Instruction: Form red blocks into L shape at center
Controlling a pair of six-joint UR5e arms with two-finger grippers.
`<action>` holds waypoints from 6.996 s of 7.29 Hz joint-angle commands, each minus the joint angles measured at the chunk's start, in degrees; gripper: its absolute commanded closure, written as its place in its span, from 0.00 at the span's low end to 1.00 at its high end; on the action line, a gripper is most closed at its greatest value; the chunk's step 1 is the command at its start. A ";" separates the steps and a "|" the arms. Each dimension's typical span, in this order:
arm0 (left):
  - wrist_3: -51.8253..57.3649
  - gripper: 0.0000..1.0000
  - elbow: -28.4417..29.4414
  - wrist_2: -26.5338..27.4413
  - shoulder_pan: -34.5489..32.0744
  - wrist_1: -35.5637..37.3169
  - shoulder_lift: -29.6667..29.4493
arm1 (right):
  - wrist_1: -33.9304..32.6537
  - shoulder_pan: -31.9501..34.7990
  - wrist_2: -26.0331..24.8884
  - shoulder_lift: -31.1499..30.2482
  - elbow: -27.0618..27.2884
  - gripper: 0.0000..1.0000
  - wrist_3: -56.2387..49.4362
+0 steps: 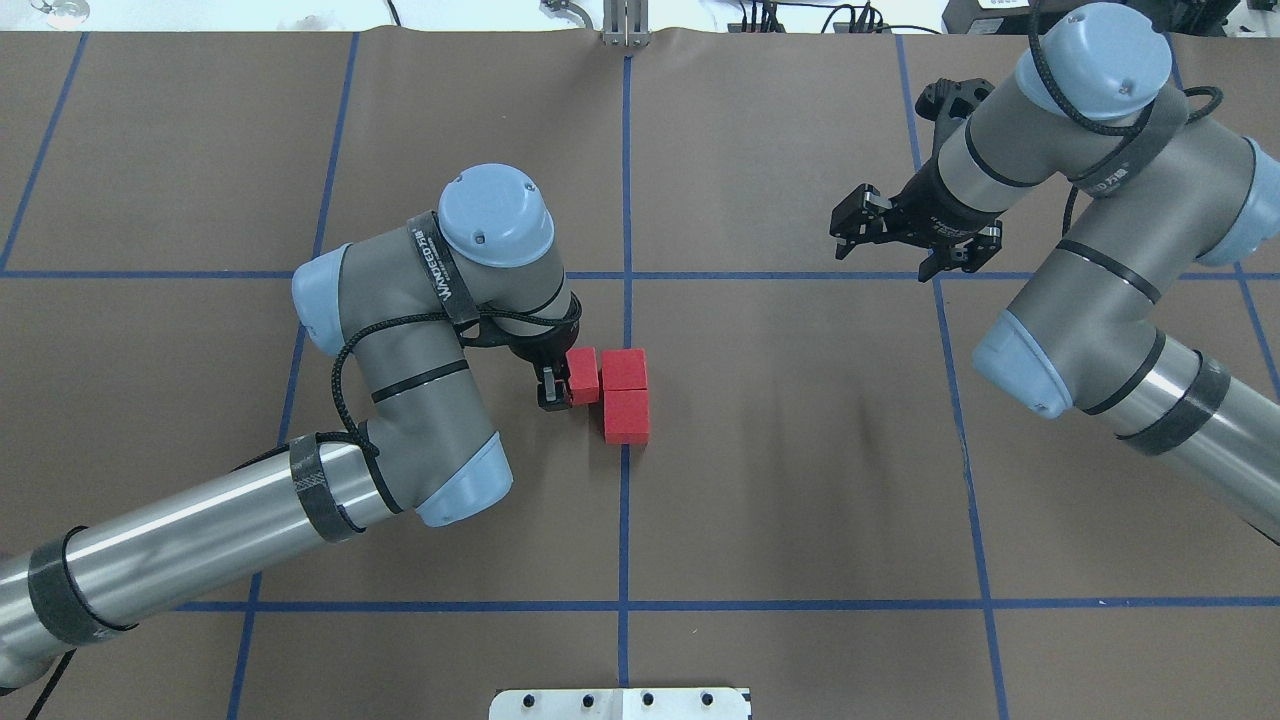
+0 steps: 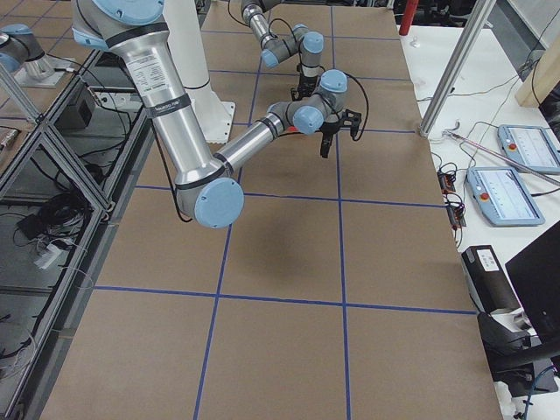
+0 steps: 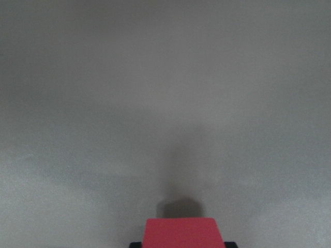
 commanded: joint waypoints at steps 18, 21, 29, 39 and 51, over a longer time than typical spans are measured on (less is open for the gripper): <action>19.23 0.00 -17.91 -0.83 -1.84 0.70 11.04 | 0.00 1.40 -1.85 -1.90 0.78 0.00 -0.94; 55.32 0.00 -38.53 -0.92 -4.19 -0.43 37.51 | 0.09 6.65 -0.88 -6.91 1.93 0.00 -6.70; 144.84 0.00 -12.40 -20.61 -50.16 -4.21 46.64 | -0.79 33.55 12.29 -23.35 -1.49 0.00 -48.44; 148.77 0.00 -12.45 -20.61 -51.67 -4.30 44.43 | 0.00 33.75 13.53 -18.88 -10.46 0.00 -55.00; 148.77 0.00 -17.90 -20.96 -51.32 -4.30 44.77 | -2.55 33.49 12.22 -17.11 -3.87 0.00 -55.09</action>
